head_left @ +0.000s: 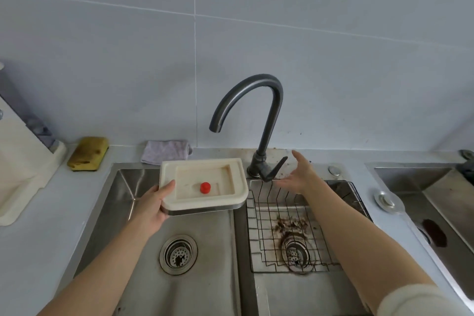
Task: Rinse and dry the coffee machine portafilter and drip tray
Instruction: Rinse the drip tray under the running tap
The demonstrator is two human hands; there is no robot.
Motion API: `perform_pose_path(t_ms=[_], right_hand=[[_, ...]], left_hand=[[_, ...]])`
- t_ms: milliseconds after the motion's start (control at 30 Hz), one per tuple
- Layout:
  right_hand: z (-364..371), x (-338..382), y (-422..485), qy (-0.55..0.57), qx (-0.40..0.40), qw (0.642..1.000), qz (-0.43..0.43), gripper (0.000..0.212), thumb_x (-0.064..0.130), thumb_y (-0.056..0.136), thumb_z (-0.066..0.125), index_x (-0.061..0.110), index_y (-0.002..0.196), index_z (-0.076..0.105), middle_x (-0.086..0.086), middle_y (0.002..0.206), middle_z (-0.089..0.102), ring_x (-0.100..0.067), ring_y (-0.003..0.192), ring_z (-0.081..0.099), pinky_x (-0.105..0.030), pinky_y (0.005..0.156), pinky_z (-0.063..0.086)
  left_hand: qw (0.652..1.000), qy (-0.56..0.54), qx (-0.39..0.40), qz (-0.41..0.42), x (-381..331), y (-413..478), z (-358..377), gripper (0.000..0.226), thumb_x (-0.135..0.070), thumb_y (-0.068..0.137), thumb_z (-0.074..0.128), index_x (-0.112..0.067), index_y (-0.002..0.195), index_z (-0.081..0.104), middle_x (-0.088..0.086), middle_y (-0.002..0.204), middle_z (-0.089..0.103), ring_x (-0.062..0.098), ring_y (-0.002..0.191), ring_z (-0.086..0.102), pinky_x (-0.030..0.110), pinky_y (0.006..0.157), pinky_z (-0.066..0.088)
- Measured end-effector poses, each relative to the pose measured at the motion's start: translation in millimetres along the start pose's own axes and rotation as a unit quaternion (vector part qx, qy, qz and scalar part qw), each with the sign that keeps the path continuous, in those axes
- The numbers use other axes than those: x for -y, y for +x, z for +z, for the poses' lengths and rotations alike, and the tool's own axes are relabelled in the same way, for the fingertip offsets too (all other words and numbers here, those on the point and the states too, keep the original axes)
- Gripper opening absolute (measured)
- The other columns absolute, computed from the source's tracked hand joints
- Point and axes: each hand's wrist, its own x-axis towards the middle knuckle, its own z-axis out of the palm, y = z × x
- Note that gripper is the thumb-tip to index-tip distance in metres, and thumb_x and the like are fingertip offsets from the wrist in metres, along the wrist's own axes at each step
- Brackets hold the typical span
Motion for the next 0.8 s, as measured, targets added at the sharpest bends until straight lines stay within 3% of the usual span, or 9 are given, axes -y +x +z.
perform_pose_path(t_ms=[67,133,200,300,367,467,600,800], right_hand=[[1.6,7.2,12.3,-0.034,-0.005,0.999,0.021,0.089,0.048,0.085,0.055,0.015,0.148,0.002,-0.021,0.15,0.017,-0.041,0.126,0.042,-0.053,0.069,0.049],[3.7,13.1,22.0,-0.059,-0.023,0.998,0.025,0.087,0.047,0.088,0.052,0.012,0.148,0.001,-0.02,0.152,0.011,-0.04,0.131,0.037,-0.053,0.085,0.044],[4.9,14.7,33.9,-0.059,-0.018,0.997,0.048,0.084,0.045,0.089,0.051,0.006,0.146,0.004,-0.022,0.149,0.021,-0.04,0.125,0.044,-0.052,0.093,0.041],[6.8,15.2,48.9,-0.038,-0.007,0.995,0.096,0.072,0.043,0.088,0.051,0.001,0.14,0.022,-0.021,0.122,0.052,-0.034,0.099,0.06,-0.047,0.086,0.05],[8.8,17.0,60.4,-0.059,-0.013,0.994,0.095,0.064,0.04,0.089,0.048,0.002,0.136,0.027,-0.02,0.115,0.056,-0.034,0.094,0.062,-0.05,0.076,0.051],[10.9,20.4,68.8,-0.112,-0.025,0.991,0.066,0.05,0.031,0.095,0.037,0.006,0.136,0.023,-0.02,0.126,0.05,-0.035,0.097,0.06,-0.053,0.079,0.048],[9.3,24.5,79.6,-0.156,-0.051,0.985,0.055,0.046,0.015,0.094,0.03,0.006,0.137,0.019,-0.018,0.143,0.034,-0.037,0.124,0.045,-0.057,0.104,0.035],[7.2,23.3,79.7,-0.195,-0.078,0.978,0.02,0.045,0.008,0.095,0.027,-0.001,0.137,0.014,-0.024,0.147,0.022,-0.044,0.137,0.023,-0.06,0.111,0.019]], left_hand=[[1.0,0.001,-0.002,0.008,0.5,2.7,5.9,0.008,-0.009,0.09,0.052,-0.014,0.094,0.056,0.007,0.097,0.062,0.021,0.087,0.058,0.036,0.076,0.048],[1.0,0.0,-0.004,0.013,1.3,4.2,10.5,0.009,-0.01,0.09,0.053,-0.013,0.097,0.056,0.008,0.099,0.062,0.022,0.089,0.058,0.036,0.078,0.048],[1.0,-0.002,-0.007,0.016,2.5,4.7,14.1,0.011,-0.009,0.09,0.053,-0.012,0.101,0.056,0.008,0.099,0.063,0.022,0.089,0.059,0.036,0.077,0.049],[1.0,-0.002,-0.008,0.024,4.2,3.6,18.1,0.011,-0.008,0.091,0.052,-0.012,0.101,0.056,0.008,0.097,0.064,0.022,0.088,0.06,0.037,0.072,0.048],[1.0,0.002,-0.009,0.028,4.7,3.7,19.2,0.012,-0.008,0.091,0.052,-0.012,0.102,0.056,0.008,0.096,0.064,0.022,0.087,0.06,0.036,0.071,0.048],[0.999,0.005,-0.012,0.032,5.2,4.9,19.5,0.011,-0.008,0.091,0.052,-0.014,0.099,0.057,0.008,0.095,0.065,0.023,0.087,0.061,0.037,0.069,0.048],[0.999,0.0,-0.017,0.029,5.7,5.6,17.4,0.011,-0.009,0.09,0.054,-0.015,0.098,0.058,0.008,0.098,0.065,0.025,0.09,0.061,0.04,0.074,0.05],[0.999,-0.009,-0.021,0.024,5.2,3.2,9.7,0.011,-0.009,0.09,0.054,-0.014,0.098,0.059,0.008,0.099,0.066,0.025,0.091,0.061,0.039,0.075,0.05]])
